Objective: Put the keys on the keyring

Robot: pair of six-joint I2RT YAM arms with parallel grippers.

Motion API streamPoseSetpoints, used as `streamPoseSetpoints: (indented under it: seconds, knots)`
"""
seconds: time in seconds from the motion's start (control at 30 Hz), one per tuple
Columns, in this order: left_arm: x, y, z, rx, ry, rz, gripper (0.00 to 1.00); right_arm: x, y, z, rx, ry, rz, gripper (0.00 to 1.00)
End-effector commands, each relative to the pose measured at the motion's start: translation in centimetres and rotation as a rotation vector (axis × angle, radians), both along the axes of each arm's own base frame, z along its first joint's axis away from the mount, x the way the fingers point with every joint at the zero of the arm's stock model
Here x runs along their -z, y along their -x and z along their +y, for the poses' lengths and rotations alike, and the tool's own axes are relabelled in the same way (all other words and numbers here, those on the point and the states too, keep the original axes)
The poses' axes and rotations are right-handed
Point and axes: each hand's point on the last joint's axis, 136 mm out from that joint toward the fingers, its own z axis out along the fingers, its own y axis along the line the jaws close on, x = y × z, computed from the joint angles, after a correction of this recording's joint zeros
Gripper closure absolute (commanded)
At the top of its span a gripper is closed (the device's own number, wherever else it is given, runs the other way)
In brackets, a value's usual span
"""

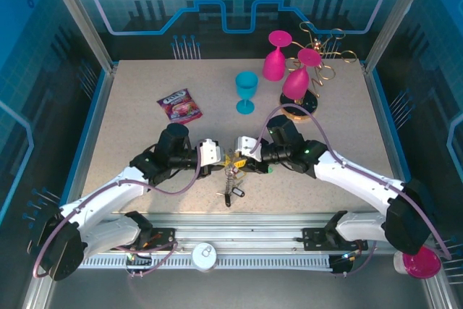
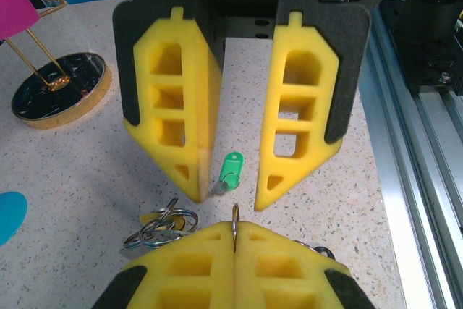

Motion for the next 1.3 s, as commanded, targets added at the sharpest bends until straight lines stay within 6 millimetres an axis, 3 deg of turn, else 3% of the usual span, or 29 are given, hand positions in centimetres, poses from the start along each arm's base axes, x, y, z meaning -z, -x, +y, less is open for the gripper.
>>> streamPoseSetpoints:
  seconds: [0.0, 0.27, 0.37, 0.47, 0.63, 0.73, 1.0, 1.27]
  knots:
    - [-2.2, 0.5, -0.7, 0.060, 0.038, -0.051, 1.00, -1.4, 0.1, 1.4, -0.045, -0.056, -0.019, 0.75]
    - [-2.3, 0.6, -0.9, 0.071, 0.043, -0.045, 1.00, -1.3, 0.2, 2.2, -0.066, -0.095, 0.000, 0.84]
    - [-2.2, 0.6, -0.9, 0.074, 0.043, -0.037, 1.00, -1.1, 0.3, 2.4, -0.078, -0.110, 0.012, 0.98]
    - [-2.0, 0.4, -0.8, 0.059, 0.033, -0.028, 1.00, -1.2, 0.1, 2.3, -0.075, -0.148, 0.040, 1.00]
    - [-1.4, 0.2, -0.1, -0.004, 0.034, -0.001, 0.66, -1.3, 0.0, 1.9, -0.063, -0.210, 0.072, 1.00]
    - [-1.0, 0.3, 0.6, -0.053, 0.046, 0.013, 0.58, -1.4, 0.0, 1.7, -0.063, -0.240, 0.088, 1.00]
    - [0.3, 0.4, 1.4, -0.127, 0.084, 0.062, 0.64, -1.6, 0.7, 1.4, -0.088, -0.291, 0.118, 1.00]
    - [-0.4, 0.2, 1.1, -0.117, 0.118, 0.055, 0.72, -2.0, 1.3, 1.5, -0.130, -0.321, 0.102, 1.00]
